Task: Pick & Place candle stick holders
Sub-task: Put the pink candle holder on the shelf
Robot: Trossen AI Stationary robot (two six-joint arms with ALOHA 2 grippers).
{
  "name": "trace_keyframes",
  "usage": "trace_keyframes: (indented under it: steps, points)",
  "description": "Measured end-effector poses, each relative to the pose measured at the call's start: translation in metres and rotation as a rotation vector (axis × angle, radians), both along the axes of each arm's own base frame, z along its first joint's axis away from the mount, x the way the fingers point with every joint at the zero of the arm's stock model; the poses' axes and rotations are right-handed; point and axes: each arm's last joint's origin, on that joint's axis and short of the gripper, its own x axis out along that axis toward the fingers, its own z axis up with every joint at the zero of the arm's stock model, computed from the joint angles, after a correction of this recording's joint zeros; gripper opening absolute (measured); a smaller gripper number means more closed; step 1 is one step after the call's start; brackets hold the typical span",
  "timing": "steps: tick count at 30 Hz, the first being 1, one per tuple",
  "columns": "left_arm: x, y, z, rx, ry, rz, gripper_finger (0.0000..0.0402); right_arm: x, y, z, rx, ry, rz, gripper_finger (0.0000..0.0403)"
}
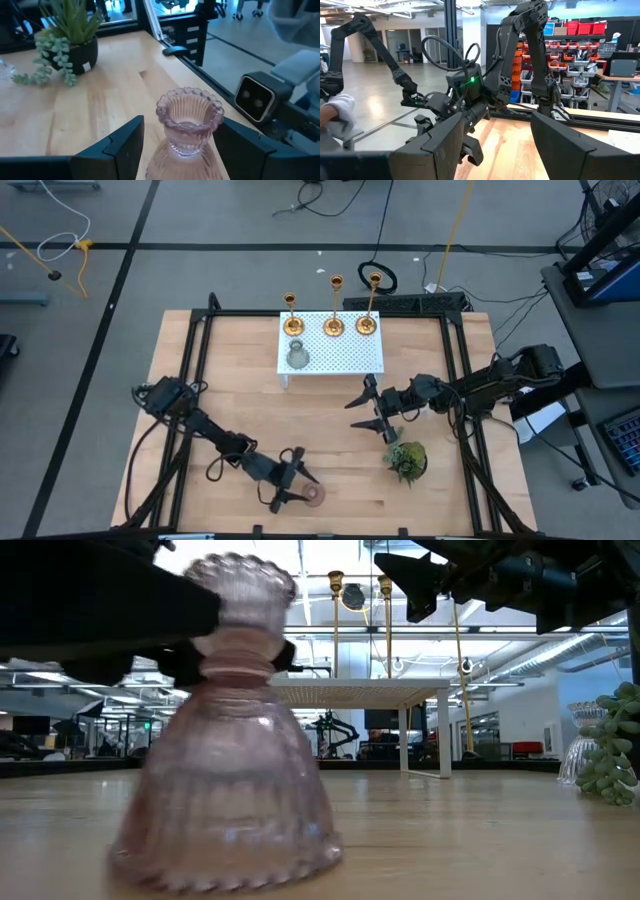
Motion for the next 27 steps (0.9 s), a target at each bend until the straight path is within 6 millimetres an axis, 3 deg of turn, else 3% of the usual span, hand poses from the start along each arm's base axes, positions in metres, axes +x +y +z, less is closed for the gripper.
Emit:
trace_keyframes:
  steps: [8, 17, 27]
  points:
    - [0.018, -0.002, 0.007, 0.033, 0.049, -0.003, 0.0234, 0.0, 0.0, -0.001, -0.002, 0.01, 0.0, 0.0224]
    - [0.022, -0.002, 0.005, 0.075, 0.106, 0.036, 0.0231, 0.0, 0.0, -0.001, -0.002, 0.01, 0.0, 0.0224]
    - [0.026, 0.006, 0.006, 0.069, 0.1, 0.061, 0.0139, 0.0, 0.0, -0.002, -0.002, 0.018, 0.0, 0.0224]
